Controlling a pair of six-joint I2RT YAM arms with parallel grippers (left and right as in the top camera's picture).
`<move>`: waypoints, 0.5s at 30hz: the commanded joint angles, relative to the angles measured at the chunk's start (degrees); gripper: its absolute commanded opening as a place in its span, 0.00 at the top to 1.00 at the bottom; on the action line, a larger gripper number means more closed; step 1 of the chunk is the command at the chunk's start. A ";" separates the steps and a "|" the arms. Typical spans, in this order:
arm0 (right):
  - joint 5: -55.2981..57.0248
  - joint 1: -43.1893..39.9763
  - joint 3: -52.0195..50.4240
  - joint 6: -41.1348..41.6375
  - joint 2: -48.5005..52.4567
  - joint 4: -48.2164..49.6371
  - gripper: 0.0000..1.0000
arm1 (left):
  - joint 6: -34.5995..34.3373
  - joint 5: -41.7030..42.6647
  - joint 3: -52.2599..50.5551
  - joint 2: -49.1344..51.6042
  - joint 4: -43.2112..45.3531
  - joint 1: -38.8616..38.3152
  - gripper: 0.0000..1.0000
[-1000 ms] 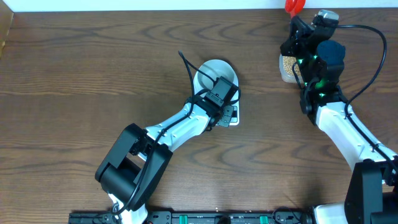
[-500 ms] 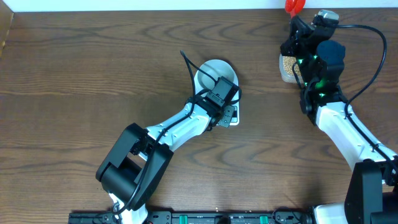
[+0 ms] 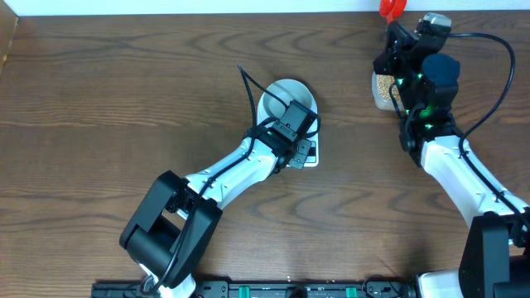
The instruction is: Scoop item into bowl and weigh 50g on scale
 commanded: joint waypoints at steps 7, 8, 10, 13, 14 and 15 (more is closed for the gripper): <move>-0.13 0.44 1.46 -1.79 -0.09 0.07 0.99 | 0.74 2.21 0.72 1.97 0.74 0.24 0.93; -0.13 0.44 1.46 -1.79 -0.09 0.04 0.99 | 0.74 2.19 0.72 1.97 0.76 0.24 0.93; -0.15 0.44 1.46 -1.77 -0.09 0.04 0.99 | 0.74 2.16 0.72 1.97 0.74 0.31 0.93; -0.15 0.44 1.46 -1.77 -0.09 0.04 0.99 | 0.74 2.16 0.72 1.97 0.74 0.31 0.93; -0.15 0.44 1.46 -1.79 -0.09 0.04 0.99 | 0.74 2.19 0.72 1.97 0.85 0.31 0.93; -0.15 0.44 1.46 -1.79 -0.09 0.04 0.99 | 0.74 2.19 0.68 1.99 1.05 0.31 0.93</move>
